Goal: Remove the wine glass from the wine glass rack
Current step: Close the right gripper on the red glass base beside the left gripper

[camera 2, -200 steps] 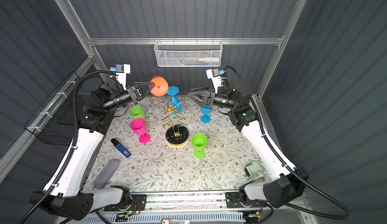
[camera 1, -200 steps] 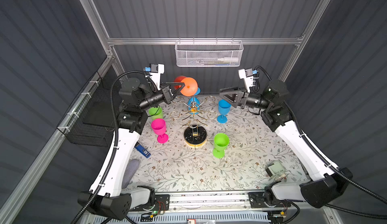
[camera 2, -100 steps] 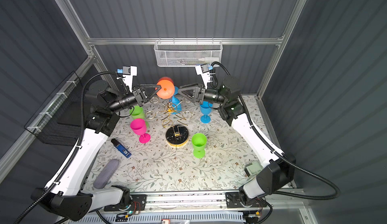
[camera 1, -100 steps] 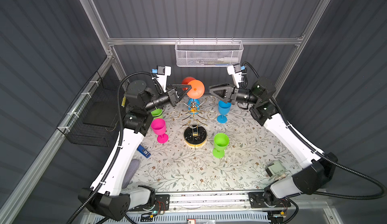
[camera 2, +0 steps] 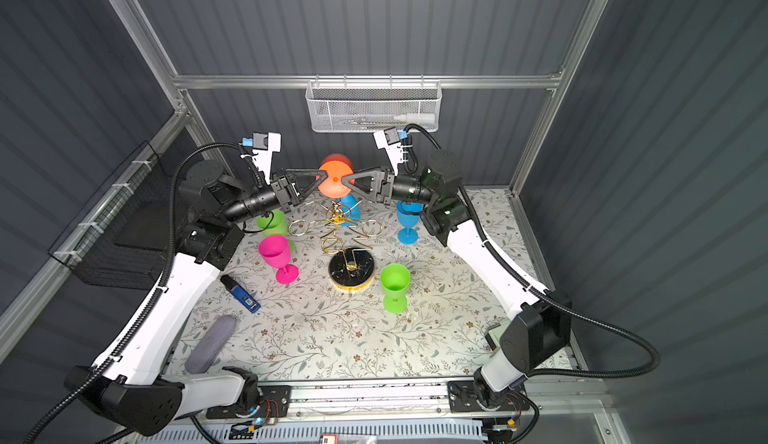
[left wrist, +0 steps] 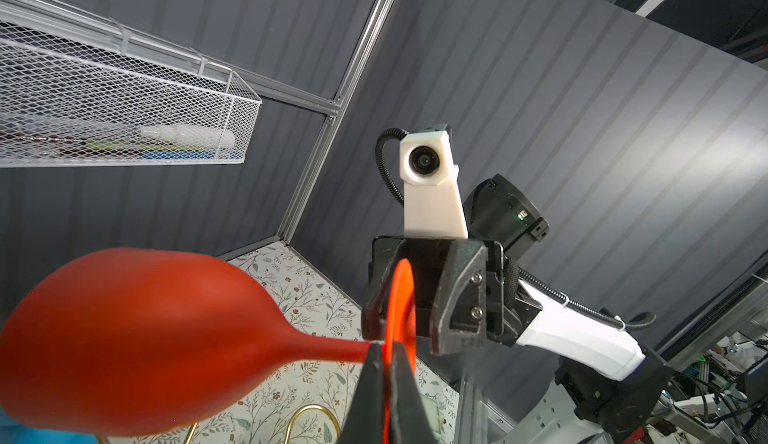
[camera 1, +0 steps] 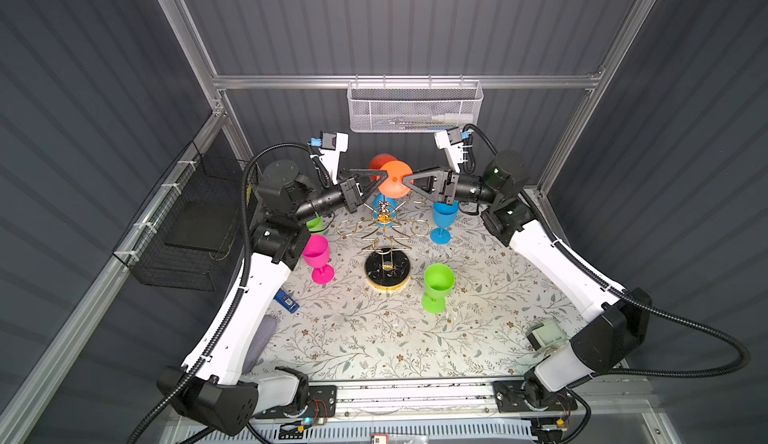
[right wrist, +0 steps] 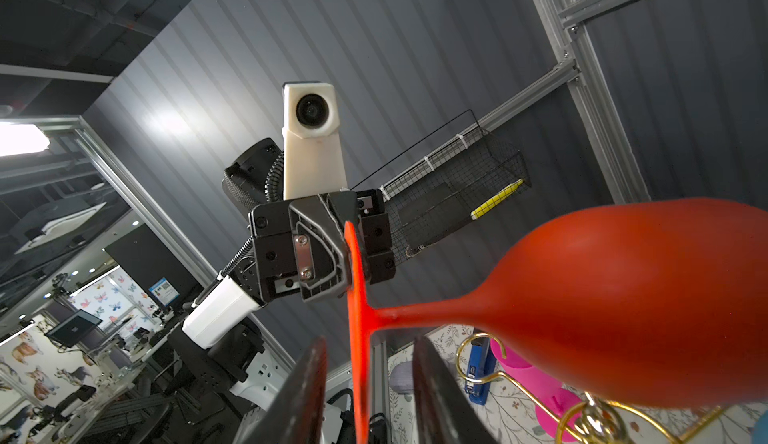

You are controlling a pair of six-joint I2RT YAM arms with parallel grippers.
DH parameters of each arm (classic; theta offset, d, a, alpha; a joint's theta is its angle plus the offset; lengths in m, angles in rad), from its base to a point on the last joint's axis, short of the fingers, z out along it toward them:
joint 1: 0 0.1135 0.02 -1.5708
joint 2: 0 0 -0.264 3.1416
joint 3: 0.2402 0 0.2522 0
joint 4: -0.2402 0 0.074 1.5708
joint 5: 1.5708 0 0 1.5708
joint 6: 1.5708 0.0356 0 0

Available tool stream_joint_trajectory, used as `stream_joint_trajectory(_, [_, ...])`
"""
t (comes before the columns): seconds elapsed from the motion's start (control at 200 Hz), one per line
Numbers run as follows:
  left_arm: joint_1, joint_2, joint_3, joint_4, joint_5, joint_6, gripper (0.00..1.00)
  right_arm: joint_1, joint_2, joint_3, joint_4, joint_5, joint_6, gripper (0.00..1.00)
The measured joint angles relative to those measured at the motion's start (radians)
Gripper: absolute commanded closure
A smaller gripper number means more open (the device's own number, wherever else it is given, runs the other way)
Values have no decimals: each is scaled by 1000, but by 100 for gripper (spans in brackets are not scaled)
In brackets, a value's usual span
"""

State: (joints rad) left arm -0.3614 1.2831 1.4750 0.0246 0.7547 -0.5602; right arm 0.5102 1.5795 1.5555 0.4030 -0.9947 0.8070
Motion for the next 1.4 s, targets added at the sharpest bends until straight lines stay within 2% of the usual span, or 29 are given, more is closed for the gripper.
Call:
stream_joint_trajectory(0.3, [-6, 0, -6, 23, -13, 3, 100, 3, 0, 0, 16, 16, 26, 99])
stream_joint_trajectory(0.56, [-6, 0, -6, 34, -21, 3, 100, 3, 0, 0, 33, 23, 48, 100])
stream_joint_trajectory(0.605, [-6, 0, -6, 37, -22, 3, 89, 3, 0, 0, 40, 23, 56, 100])
stream_joint_trajectory(0.655, [-6, -1, -6, 43, -23, 15, 71, 3, 0, -2, 52, 23, 75, 100])
stream_joint_trajectory(0.765, [-10, -13, -10, 18, -62, 51, 45, -5, 0, -6, 121, 18, 131, 100])
stream_joint_trajectory(0.875, [-13, -53, -27, -14, -139, 87, 39, -35, 0, -23, 222, 13, 215, 100])
stream_joint_trajectory(1.01, [23, -144, -97, -16, -236, 98, 41, -92, -18, -44, 307, 13, 290, 100])
stream_joint_trajectory(1.111, [120, -174, -170, 83, -214, 27, 44, -115, -54, -52, 345, 12, 315, 100])
stream_joint_trajectory(1.236, [250, -114, -266, 351, -124, -176, 45, -122, -116, -55, 380, 11, 328, 100])
stream_joint_trajectory(1.401, [265, 86, -298, 761, -2, -480, 50, -121, -179, -55, 413, 6, 337, 100])
